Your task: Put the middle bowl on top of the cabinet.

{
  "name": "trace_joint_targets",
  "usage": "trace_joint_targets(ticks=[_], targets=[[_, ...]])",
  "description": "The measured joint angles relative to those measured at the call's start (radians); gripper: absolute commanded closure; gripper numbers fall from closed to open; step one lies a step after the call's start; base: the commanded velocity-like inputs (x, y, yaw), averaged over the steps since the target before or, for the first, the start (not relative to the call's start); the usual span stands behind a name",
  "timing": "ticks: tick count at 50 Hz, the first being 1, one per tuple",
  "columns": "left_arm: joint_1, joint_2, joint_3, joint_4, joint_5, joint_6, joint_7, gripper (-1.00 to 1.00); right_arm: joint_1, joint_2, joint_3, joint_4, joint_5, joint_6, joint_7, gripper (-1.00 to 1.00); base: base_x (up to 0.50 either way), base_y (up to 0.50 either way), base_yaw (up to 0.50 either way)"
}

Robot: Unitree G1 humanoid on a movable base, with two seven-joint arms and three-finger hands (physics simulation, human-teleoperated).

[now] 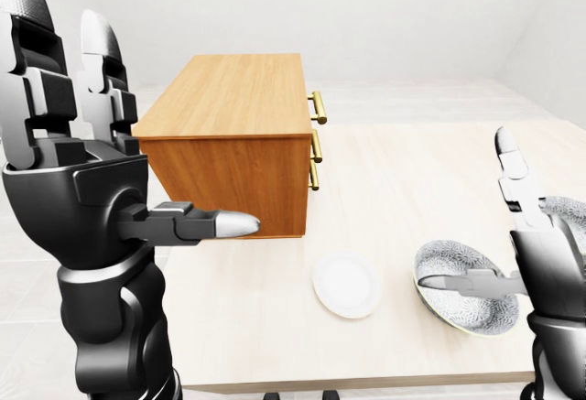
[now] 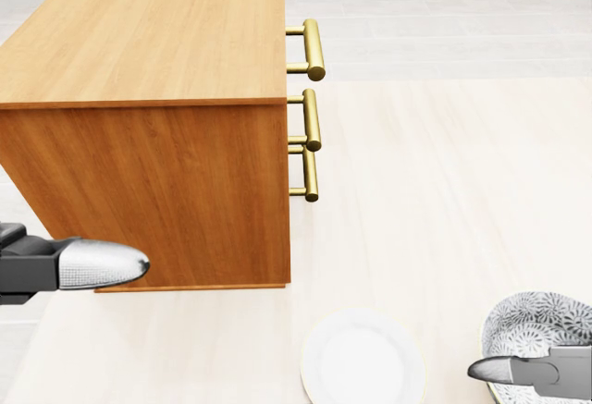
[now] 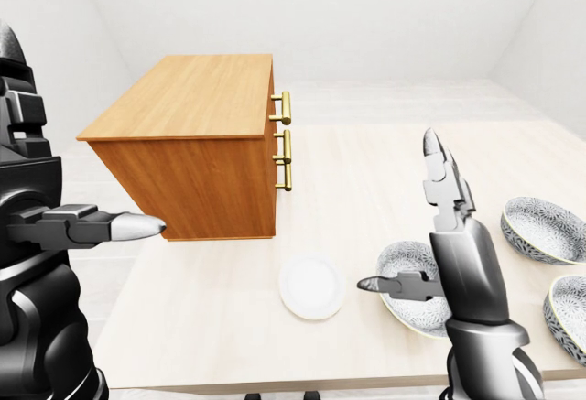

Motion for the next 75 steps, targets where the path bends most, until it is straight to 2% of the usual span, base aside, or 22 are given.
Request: trace_joint_targets(ticks=[11,26,34,51,61,75], targets=[[0.0,0.0,-0.005,0.002,0.014,0.0,-0.003,-1.0,0.025,0.019,0.013,0.015,-0.113,0.0,0.015,-1.0,0.0,0.0,0.0],[0.003,-0.002,-0.008,-0.002,0.025,0.0,-0.008,-1.0,0.068,0.042,-0.006,0.051,-0.196,0.0,0.021,-1.0,0.0,0.0,0.0],[0.004,-0.003,-0.011,-0.004,0.035,0.0,-0.01,-1.0,0.092,0.052,-0.029,0.067,-0.246,-0.041,0.029,-1.0,0.0,0.0,0.0],[0.001,-0.007,-0.013,0.0,0.043,0.0,-0.014,-1.0,0.146,0.09,-0.127,0.001,-0.351,-0.175,0.118,-1.0,0.0,0.0,0.0],[0.002,-0.008,-0.013,-0.001,0.046,0.0,-0.013,-1.0,0.156,0.134,-0.148,-0.01,-0.457,-0.175,0.128,-1.0,0.0,0.0,0.0],[0.002,-0.01,-0.01,0.003,0.046,0.0,-0.01,-1.0,0.186,0.19,-0.085,0.004,-0.673,-0.175,0.051,-1.0,0.0,0.0,0.0]])
